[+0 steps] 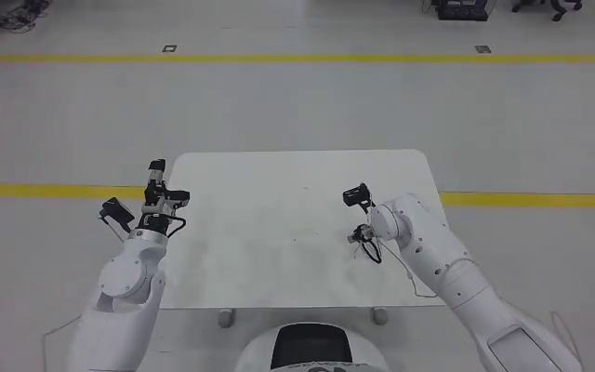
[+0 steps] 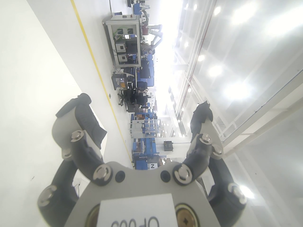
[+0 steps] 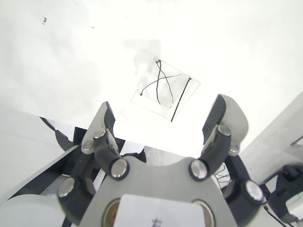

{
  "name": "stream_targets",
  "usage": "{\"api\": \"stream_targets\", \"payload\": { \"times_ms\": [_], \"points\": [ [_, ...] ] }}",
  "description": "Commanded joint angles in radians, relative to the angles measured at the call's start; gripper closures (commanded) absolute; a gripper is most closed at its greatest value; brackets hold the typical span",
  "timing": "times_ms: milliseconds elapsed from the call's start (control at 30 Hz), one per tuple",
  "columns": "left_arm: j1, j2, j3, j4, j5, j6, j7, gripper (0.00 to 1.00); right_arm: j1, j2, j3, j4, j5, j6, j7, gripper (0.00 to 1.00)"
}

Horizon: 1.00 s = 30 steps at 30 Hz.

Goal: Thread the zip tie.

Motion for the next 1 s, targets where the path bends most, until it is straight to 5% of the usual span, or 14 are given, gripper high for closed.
{"api": "stream_targets", "payload": {
  "times_ms": [0, 967],
  "points": [
    [0.0, 0.0, 0.0, 0.0, 0.0, 0.0, 0.0, 0.0, 0.007, -0.003, -0.005, 0.011, 0.009, 0.0, 0.005, 0.0],
    [0.0, 0.0, 0.0, 0.0, 0.0, 0.0, 0.0, 0.0, -0.025, -0.007, 0.009, 0.017, 0.029, 0.016, -0.092, 0.0]
  ]
}}
